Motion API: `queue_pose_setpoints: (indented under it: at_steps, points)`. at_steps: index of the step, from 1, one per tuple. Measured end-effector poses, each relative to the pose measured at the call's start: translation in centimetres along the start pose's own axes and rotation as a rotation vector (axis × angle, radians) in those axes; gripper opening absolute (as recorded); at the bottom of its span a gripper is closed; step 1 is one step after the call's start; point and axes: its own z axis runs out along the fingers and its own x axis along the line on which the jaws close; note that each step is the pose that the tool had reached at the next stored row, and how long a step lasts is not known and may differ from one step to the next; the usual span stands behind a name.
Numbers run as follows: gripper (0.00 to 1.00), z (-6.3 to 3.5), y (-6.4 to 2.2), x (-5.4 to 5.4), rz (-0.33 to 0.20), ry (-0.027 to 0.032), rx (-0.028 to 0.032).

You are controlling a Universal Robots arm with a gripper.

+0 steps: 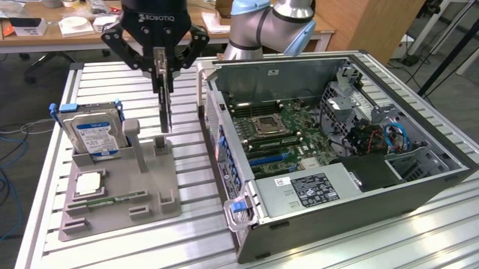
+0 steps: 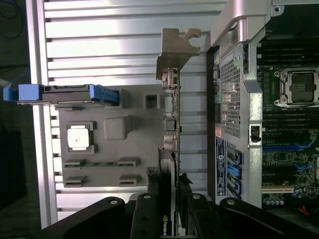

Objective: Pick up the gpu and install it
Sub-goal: 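Pick up the gpu and move the gpu toward the slot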

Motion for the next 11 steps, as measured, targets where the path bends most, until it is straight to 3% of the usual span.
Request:
queue_pose_setpoints:
  at_steps: [11]
  points:
    - [0.26,-0.01,0.12,-0.42,-0.001,0.0000,0.0000]
